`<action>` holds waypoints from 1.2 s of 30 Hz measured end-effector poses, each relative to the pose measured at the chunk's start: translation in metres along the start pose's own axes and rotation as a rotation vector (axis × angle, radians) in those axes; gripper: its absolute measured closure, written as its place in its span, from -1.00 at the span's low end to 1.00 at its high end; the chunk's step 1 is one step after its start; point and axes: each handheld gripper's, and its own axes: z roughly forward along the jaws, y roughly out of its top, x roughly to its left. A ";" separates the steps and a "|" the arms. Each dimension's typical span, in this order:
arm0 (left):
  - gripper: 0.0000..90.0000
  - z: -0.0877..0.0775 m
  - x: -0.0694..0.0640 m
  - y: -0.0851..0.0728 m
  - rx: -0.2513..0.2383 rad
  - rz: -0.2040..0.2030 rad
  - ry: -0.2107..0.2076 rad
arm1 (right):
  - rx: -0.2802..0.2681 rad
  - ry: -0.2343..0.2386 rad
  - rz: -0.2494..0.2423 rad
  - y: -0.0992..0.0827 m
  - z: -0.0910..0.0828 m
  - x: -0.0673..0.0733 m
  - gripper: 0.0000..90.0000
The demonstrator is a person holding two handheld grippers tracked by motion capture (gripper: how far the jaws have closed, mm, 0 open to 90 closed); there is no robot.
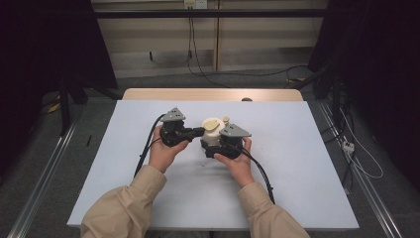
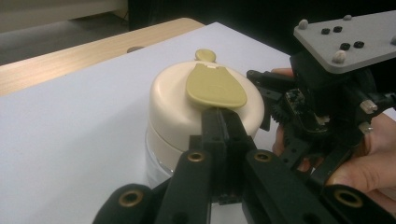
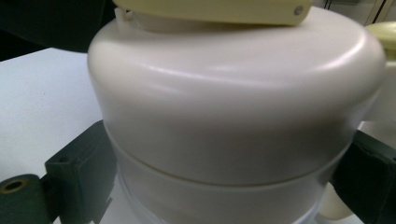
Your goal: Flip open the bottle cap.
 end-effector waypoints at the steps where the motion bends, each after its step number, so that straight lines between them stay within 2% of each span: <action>1: 1.00 0.000 0.000 0.000 0.000 0.003 0.001 | 0.000 0.001 0.001 0.000 0.000 0.000 -0.90; 10: 1.00 0.000 -0.001 0.003 -0.007 -0.007 0.001 | 0.000 0.000 0.001 0.000 0.000 0.000 -0.90; 36: 1.00 0.001 -0.001 0.007 -0.005 -0.003 0.008 | 0.000 -0.001 0.001 0.000 0.000 0.000 -0.90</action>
